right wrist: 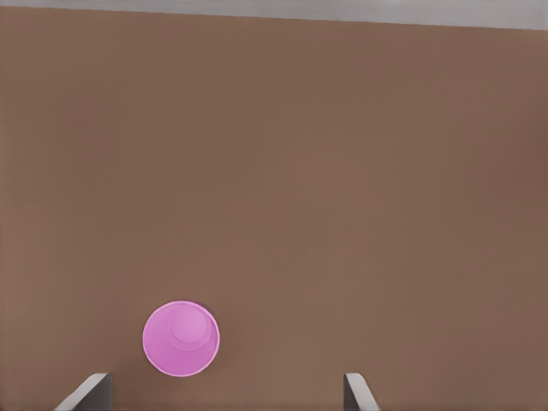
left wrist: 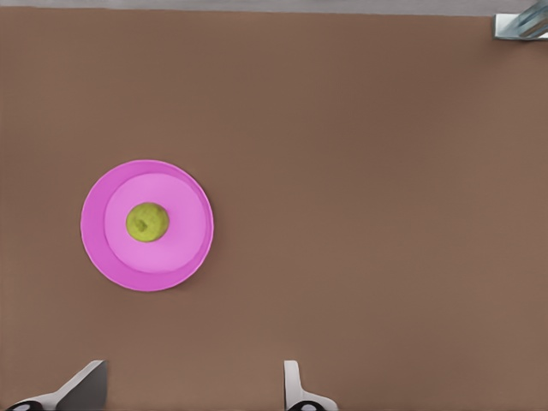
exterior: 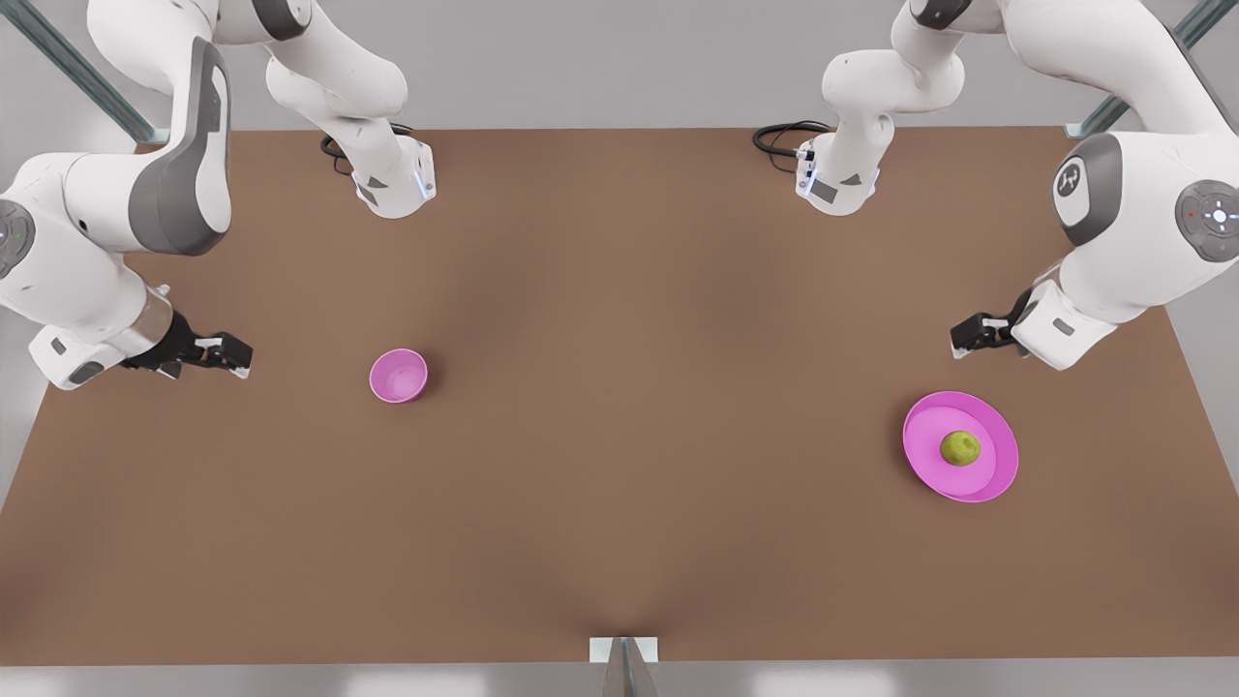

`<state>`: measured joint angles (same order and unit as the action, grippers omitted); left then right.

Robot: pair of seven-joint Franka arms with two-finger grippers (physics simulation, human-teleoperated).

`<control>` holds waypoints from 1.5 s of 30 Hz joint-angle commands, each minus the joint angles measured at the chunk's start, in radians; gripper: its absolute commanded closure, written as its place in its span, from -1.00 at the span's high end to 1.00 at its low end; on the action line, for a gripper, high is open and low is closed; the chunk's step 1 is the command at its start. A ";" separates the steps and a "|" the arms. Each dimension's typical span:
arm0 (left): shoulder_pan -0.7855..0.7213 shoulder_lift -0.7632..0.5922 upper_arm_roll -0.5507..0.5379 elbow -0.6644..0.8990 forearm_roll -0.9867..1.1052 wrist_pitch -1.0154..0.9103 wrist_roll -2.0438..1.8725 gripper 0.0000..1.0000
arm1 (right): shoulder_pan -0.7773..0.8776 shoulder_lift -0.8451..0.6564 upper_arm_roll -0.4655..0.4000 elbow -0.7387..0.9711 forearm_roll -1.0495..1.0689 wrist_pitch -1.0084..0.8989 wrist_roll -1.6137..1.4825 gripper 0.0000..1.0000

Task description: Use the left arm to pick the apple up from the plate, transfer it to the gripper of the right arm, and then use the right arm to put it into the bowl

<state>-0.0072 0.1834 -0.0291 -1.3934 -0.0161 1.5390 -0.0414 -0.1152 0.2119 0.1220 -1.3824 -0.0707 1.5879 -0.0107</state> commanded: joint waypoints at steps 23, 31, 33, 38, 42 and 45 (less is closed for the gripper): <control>0.240 0.373 0.018 -0.407 -0.058 0.975 0.339 1.00 | -0.023 0.009 -0.010 0.000 0.034 0.003 0.006 1.00; 0.253 0.467 0.023 -0.415 -0.058 0.974 0.339 1.00 | -0.031 0.009 -0.010 0.000 0.034 0.001 0.005 1.00; 0.250 0.469 0.023 -0.421 -0.058 0.972 0.339 1.00 | -0.031 0.011 -0.010 0.000 0.034 0.001 0.005 1.00; 0.251 0.470 0.023 -0.421 -0.058 0.972 0.339 1.00 | -0.032 0.011 -0.010 0.000 0.034 0.001 0.005 1.00; 0.251 0.470 0.023 -0.421 -0.058 0.972 0.341 0.63 | -0.032 0.012 -0.010 0.000 0.034 0.001 0.005 1.00; 0.250 0.469 0.023 -0.421 -0.058 0.972 0.341 0.57 | -0.032 0.014 -0.010 0.000 0.034 -0.002 0.005 1.00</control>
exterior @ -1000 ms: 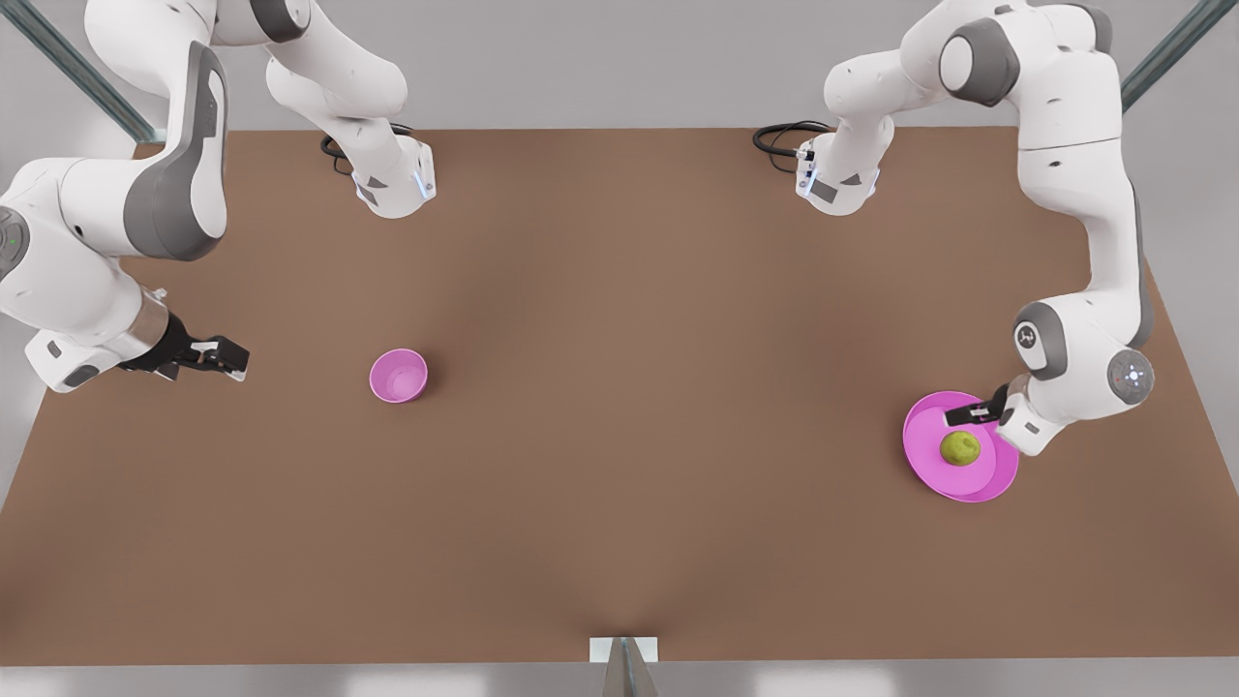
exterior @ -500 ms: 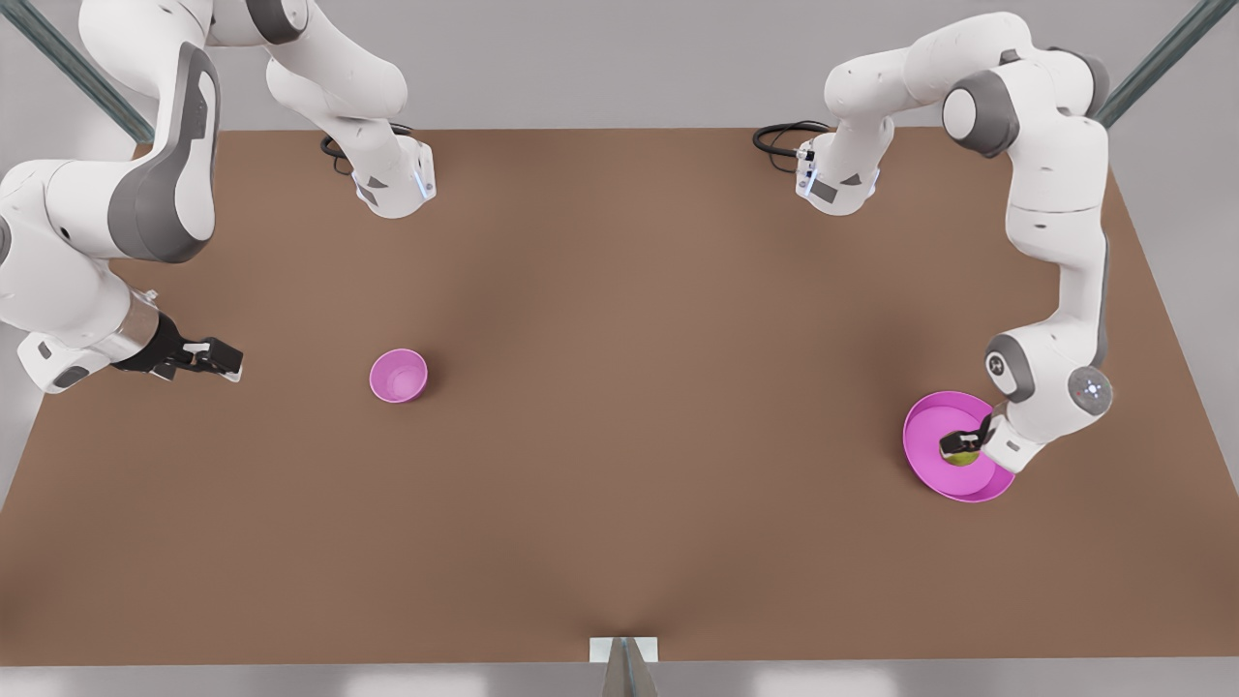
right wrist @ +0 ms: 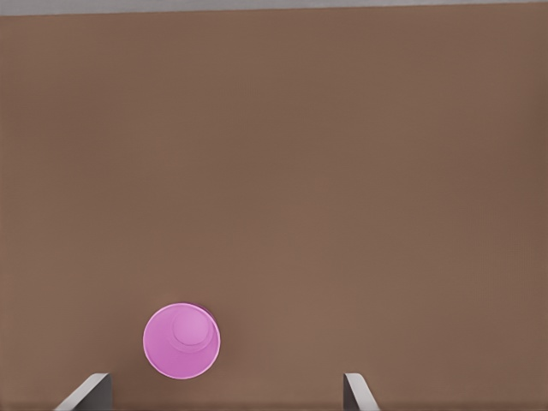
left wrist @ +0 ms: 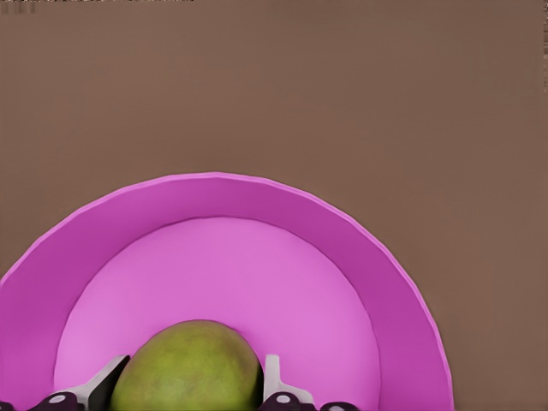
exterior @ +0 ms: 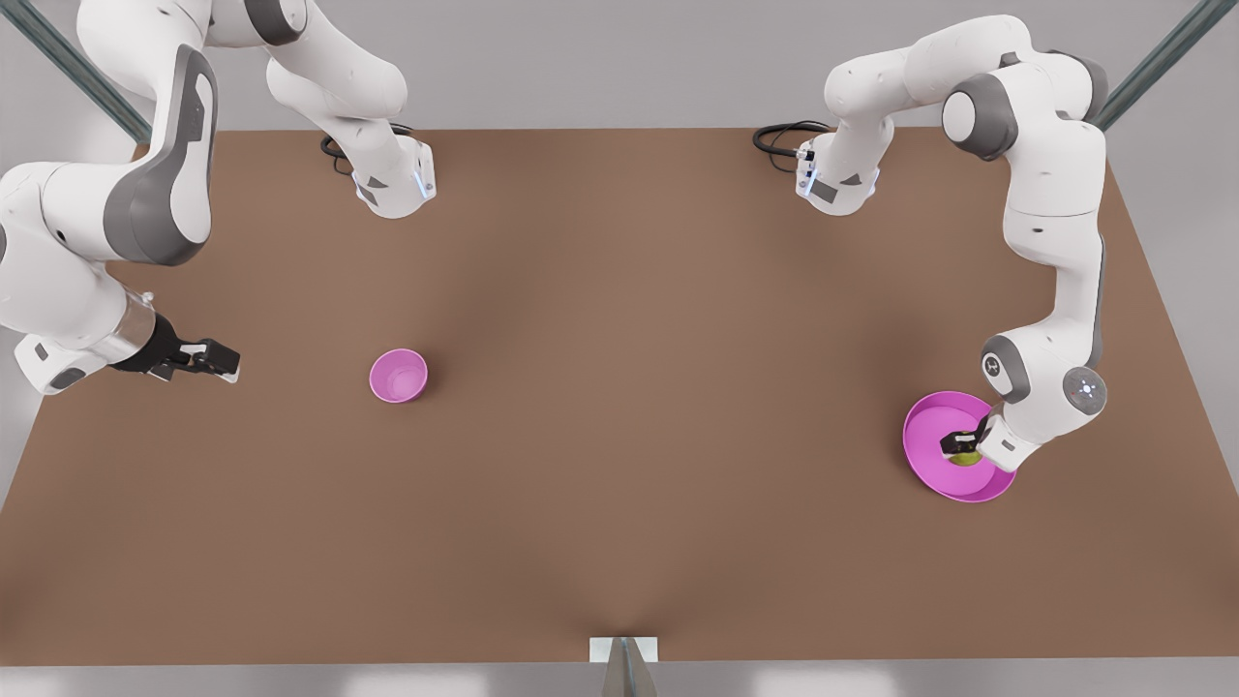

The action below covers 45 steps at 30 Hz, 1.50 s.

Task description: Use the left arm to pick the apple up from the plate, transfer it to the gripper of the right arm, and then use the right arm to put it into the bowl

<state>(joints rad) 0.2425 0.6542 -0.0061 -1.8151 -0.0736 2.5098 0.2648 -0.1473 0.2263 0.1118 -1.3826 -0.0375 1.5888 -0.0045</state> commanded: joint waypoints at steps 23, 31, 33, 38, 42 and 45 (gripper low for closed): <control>-0.385 -0.199 -0.043 0.059 -0.092 -0.367 -0.536 0.47 | 0.000 0.001 0.002 0.002 0.001 -0.003 0.000 1.00; -0.428 -0.087 -0.264 0.223 -0.719 -0.370 0.230 0.56 | 0.009 0.045 0.034 0.005 0.399 0.000 0.000 1.00; -0.456 -0.027 -0.279 0.292 -0.899 -0.342 0.522 0.55 | 0.011 0.097 0.039 0.005 0.651 0.031 0.008 1.00; -0.575 0.182 -0.337 0.497 -1.344 -0.244 1.389 0.55 | 0.045 0.288 0.048 -0.006 1.107 0.089 -0.084 1.00; -0.575 0.288 -0.385 0.620 -1.401 -0.239 1.734 0.37 | 0.121 0.352 0.072 -0.056 1.200 0.261 -0.216 1.00; -0.577 0.311 -0.400 0.625 -1.401 -0.238 1.847 0.43 | 0.117 0.386 0.088 -0.134 1.318 0.290 -0.512 1.00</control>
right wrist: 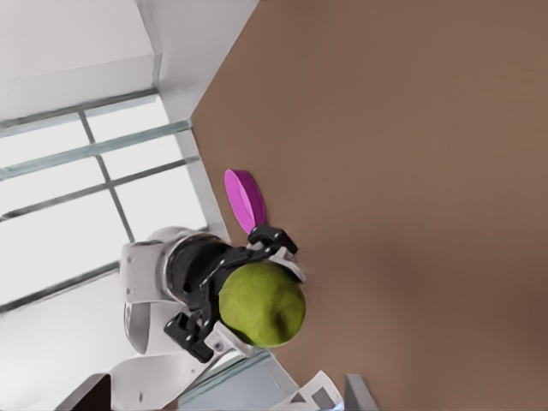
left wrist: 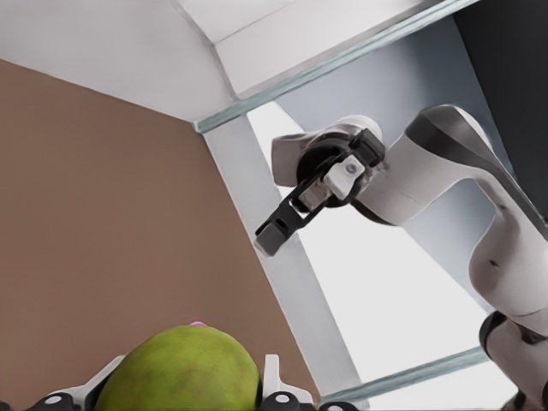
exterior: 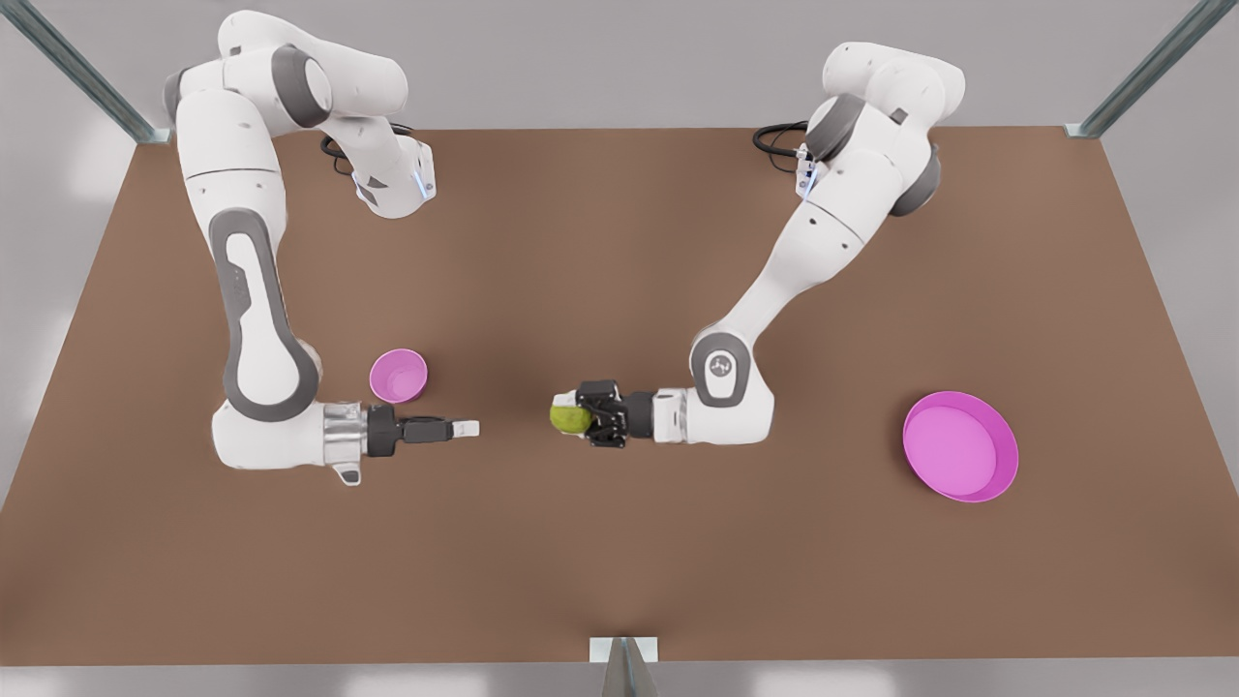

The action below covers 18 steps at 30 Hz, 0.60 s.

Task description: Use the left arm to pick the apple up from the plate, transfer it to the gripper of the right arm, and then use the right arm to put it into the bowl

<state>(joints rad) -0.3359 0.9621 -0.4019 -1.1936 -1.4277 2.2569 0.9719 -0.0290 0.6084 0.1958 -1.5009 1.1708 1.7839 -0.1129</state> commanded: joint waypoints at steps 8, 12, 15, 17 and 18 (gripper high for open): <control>-0.041 0.049 -0.014 0.026 -0.076 0.082 1.265 0.53 | 0.011 0.004 0.024 -0.136 0.156 0.118 -0.636 1.00; -0.038 0.061 -0.035 0.026 -0.097 0.082 1.286 0.54 | -0.002 0.010 0.025 -0.176 0.162 0.118 -0.726 1.00; -0.038 0.063 -0.035 0.026 -0.112 0.082 1.298 0.53 | 0.000 0.014 0.025 -0.220 0.243 0.118 -0.821 1.00; -0.037 0.064 -0.045 0.026 -0.120 0.082 1.298 0.53 | 0.009 0.034 0.025 -0.220 0.274 0.135 -0.889 1.00; -0.032 0.070 -0.057 0.031 -0.122 0.082 1.304 0.54 | 0.015 0.039 0.025 -0.220 0.276 0.140 -0.893 1.00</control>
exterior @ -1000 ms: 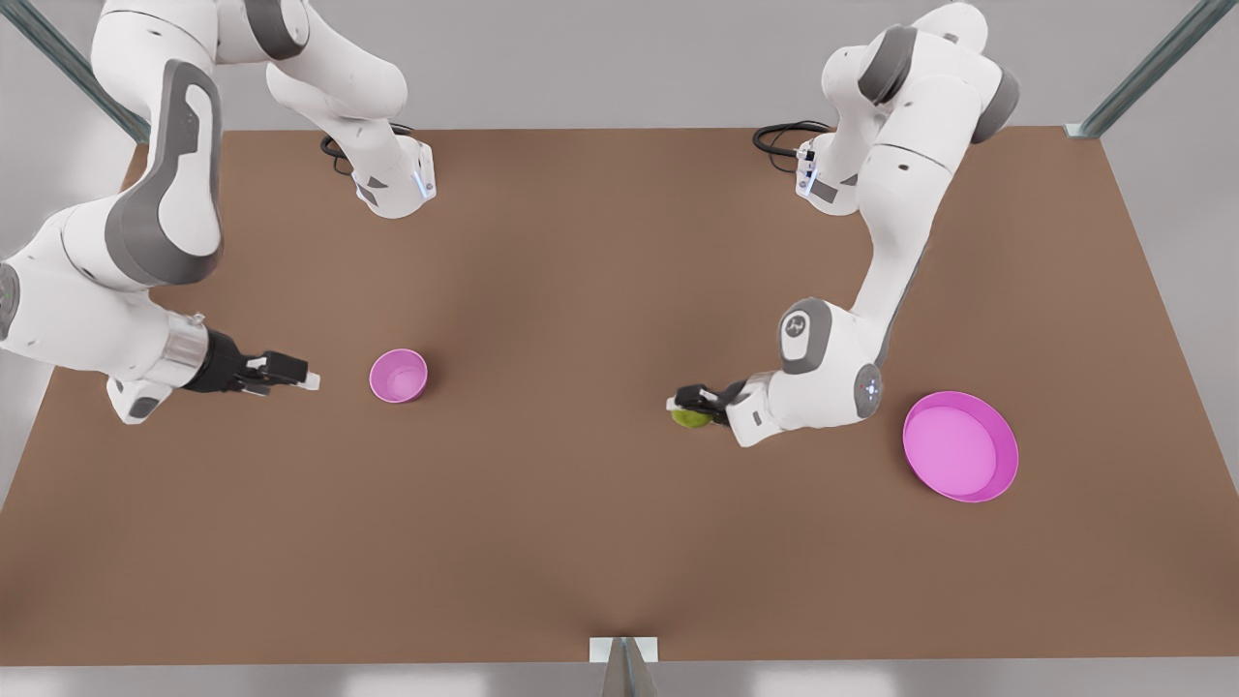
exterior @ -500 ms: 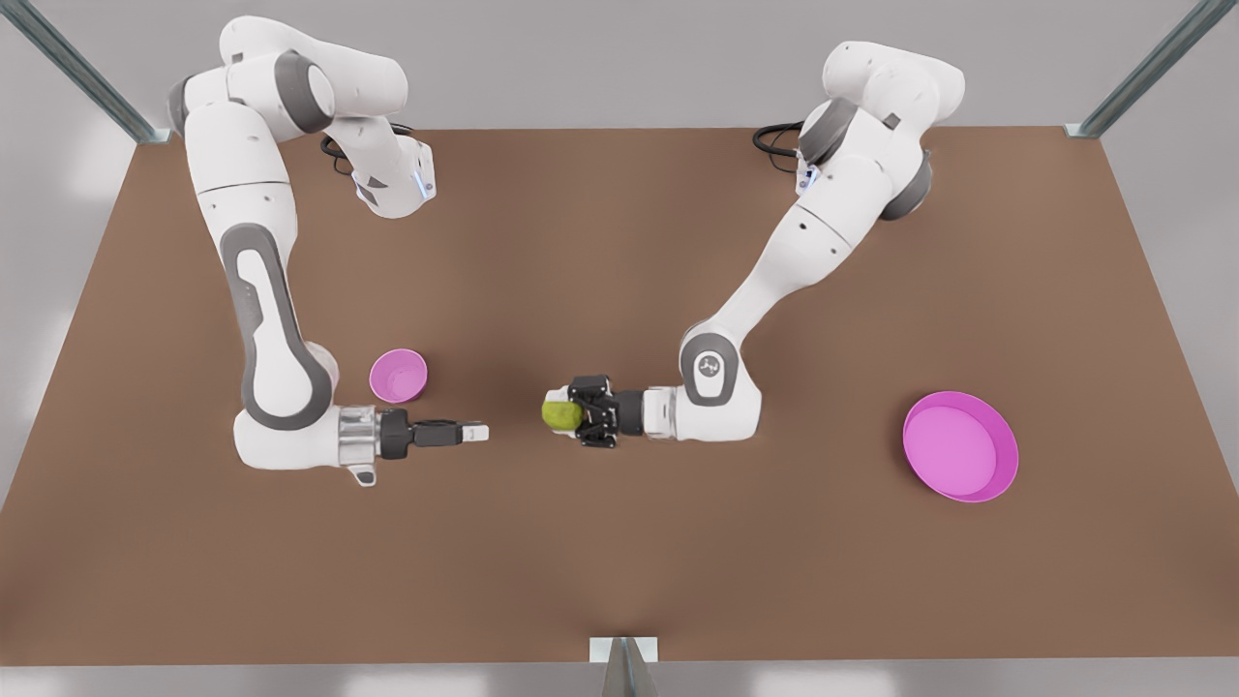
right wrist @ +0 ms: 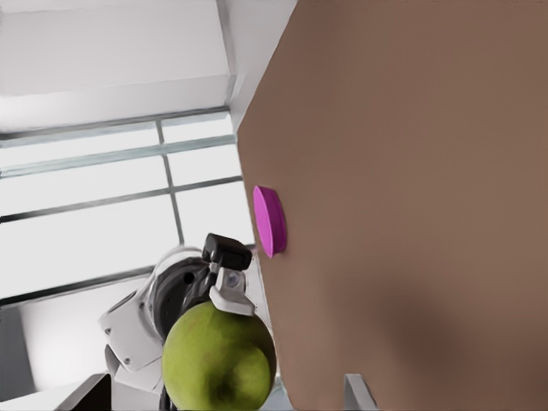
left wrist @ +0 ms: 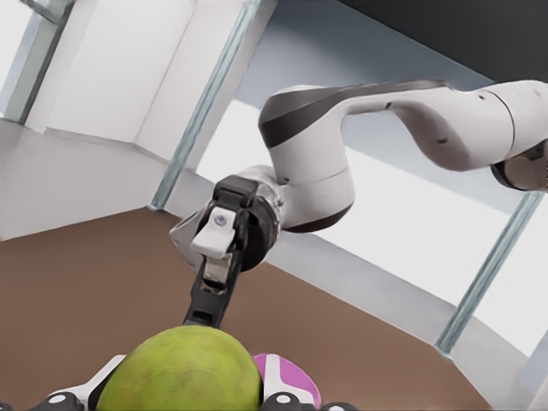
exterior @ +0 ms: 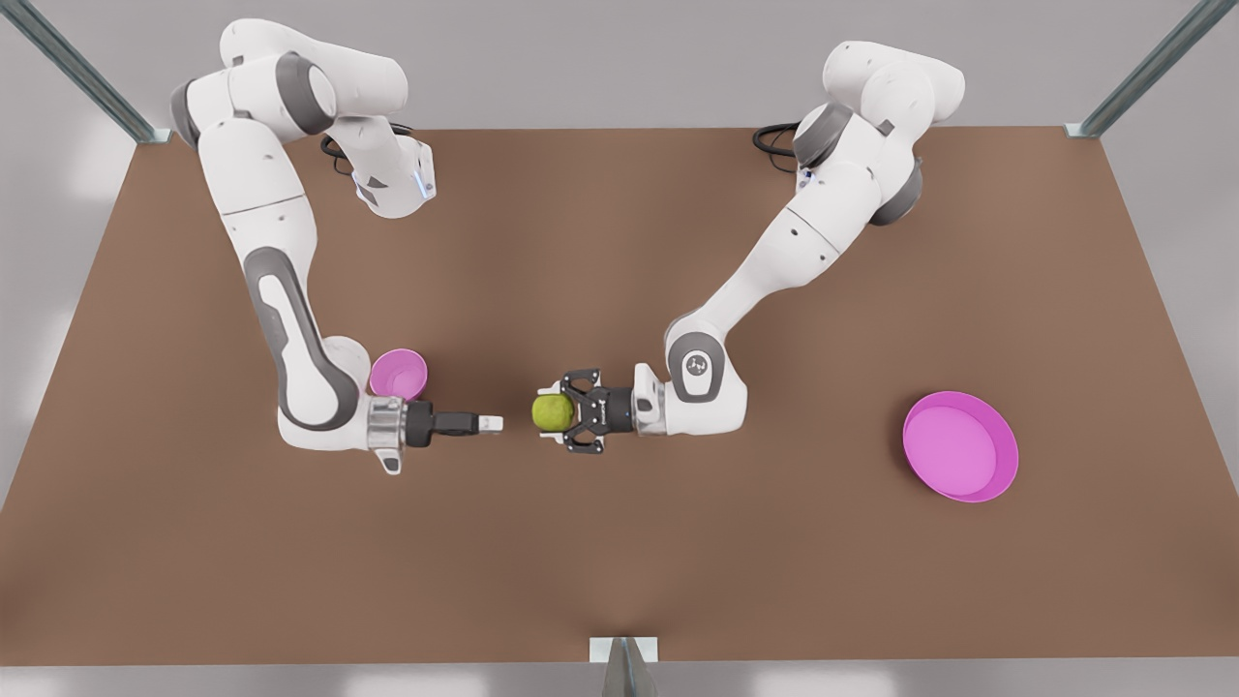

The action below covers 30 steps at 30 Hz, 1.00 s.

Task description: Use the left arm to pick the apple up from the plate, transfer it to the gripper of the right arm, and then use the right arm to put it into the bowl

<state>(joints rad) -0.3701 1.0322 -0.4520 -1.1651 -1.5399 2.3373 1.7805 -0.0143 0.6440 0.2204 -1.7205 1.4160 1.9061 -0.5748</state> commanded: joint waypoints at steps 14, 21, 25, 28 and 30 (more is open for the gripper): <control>0.007 0.008 -0.007 0.002 -0.049 0.000 0.540 0.54 | 0.039 0.017 0.031 -0.024 0.205 0.033 -0.519 1.00; 0.005 0.014 -0.008 0.004 -0.051 0.000 0.539 0.54 | 0.096 0.019 0.031 -0.021 0.254 0.110 -0.536 1.00; 0.005 0.016 -0.008 0.004 -0.051 0.000 0.539 0.54 | 0.112 0.019 0.031 -0.021 0.261 0.120 -0.554 1.00; 0.003 0.016 -0.008 0.004 -0.051 0.000 0.539 0.54 | 0.137 0.025 0.031 -0.022 0.287 0.148 -0.554 1.00; 0.003 0.016 -0.008 0.004 -0.051 0.000 0.537 0.53 | 0.140 0.025 0.031 -0.025 0.285 0.148 -0.554 1.00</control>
<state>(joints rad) -0.3665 1.0493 -0.4597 -1.1627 -1.5926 2.3407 2.2220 0.1240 0.6696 0.2513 -1.7464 1.6932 2.0311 -1.0052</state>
